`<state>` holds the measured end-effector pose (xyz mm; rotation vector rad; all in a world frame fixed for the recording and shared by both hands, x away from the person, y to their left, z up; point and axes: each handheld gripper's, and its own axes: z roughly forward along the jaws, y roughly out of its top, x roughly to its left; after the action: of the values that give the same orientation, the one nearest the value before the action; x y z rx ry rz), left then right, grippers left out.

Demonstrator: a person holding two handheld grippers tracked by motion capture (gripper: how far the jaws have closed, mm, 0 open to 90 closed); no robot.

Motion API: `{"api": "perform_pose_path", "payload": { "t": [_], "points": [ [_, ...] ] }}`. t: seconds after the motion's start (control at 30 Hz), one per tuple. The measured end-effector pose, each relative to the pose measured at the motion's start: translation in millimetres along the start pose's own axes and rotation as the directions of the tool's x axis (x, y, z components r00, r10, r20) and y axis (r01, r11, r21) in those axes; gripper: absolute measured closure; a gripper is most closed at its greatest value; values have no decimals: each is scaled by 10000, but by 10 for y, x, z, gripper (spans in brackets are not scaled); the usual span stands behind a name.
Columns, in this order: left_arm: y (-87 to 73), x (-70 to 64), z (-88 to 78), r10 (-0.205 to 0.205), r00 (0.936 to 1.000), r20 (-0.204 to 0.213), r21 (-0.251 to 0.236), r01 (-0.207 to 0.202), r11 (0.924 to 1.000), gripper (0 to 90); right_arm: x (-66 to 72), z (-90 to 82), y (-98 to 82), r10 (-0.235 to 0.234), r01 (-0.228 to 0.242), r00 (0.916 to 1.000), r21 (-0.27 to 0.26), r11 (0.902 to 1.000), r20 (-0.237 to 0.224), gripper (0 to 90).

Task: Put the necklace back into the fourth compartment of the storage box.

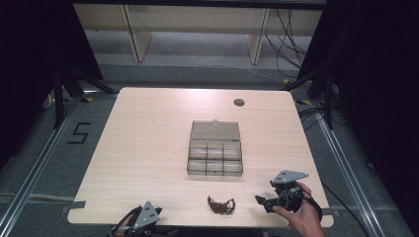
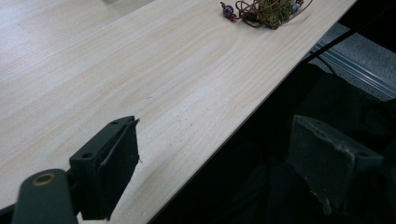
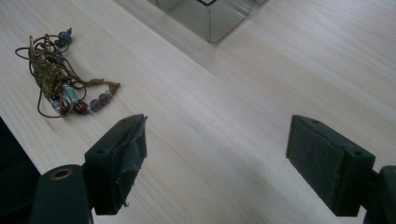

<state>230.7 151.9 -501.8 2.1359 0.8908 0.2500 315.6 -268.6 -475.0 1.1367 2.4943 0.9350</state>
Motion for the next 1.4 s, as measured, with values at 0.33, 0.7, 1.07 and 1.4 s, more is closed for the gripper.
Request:
{"api": "perform_pose_path", "payload": {
  "t": [0.33,0.7,1.07,1.4],
  "points": [
    [6,11,-4,267,9996,-13,10,-267,9996,157,69,-12,43,-139,144,9996,195,9997,-251,212],
    [0,12,0,117,9999,46,13,-117,9999,157,277,12,205,-1522,1580,9834,541,9860,-988,187],
    [-3,21,-1,167,9998,-110,85,-166,9998,158,545,134,484,-2528,2739,9557,1409,9514,-1507,252],
    [-6,32,5,282,9994,-180,132,-280,9995,158,799,340,660,-3623,4076,8986,1655,8980,-2475,317]
  ]
}}
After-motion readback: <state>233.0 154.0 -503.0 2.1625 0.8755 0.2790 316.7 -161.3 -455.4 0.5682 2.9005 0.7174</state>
